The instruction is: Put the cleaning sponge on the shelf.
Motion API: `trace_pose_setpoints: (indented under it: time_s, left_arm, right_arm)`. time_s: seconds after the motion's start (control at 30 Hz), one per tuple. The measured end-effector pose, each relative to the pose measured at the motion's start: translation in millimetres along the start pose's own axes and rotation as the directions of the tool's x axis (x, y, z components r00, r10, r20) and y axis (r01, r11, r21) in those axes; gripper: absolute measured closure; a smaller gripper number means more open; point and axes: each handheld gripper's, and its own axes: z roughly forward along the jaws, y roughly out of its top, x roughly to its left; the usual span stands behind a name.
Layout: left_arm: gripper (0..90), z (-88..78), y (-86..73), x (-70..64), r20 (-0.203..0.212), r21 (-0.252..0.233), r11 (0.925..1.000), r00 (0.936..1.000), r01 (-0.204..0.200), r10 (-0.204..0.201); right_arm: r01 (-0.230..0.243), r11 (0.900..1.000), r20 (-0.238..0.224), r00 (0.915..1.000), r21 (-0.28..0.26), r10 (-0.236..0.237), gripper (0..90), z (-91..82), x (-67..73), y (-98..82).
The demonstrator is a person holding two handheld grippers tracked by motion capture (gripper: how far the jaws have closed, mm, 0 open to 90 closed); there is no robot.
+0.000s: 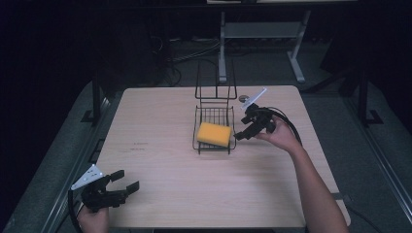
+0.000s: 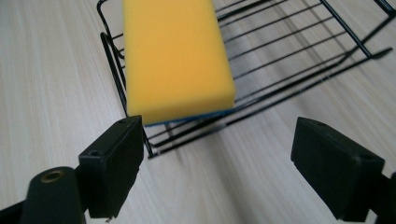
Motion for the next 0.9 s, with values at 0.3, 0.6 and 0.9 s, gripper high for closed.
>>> trace_pose_setpoints:
  time_s: [0.3, 0.6, 0.9]
  left_arm:
    - [14.0, 0.8, 0.5, -1.1, 0.003, 0.001, 1.0000, 1.0000, -0.003, 0.003]
    - [14.0, 0.9, 0.3, -1.2, 0.002, 0.004, 1.0000, 1.0000, -0.002, 0.002]
    - [14.0, 2.5, 0.6, -3.1, 0.003, 0.007, 0.9999, 0.9999, -0.010, 0.010]
  right_arm:
    - [-0.016, 1.000, 0.019, 0.9997, 0.015, 0.016, 16.6, -9.1, 0.4, -15.6]
    - [-0.033, 0.999, 0.027, 0.9991, 0.032, 0.032, 16.3, -13.6, 1.7, -27.0]
    - [-0.039, 0.998, 0.031, 0.9988, 0.040, 0.038, 16.2, -15.1, 4.1, -39.8]
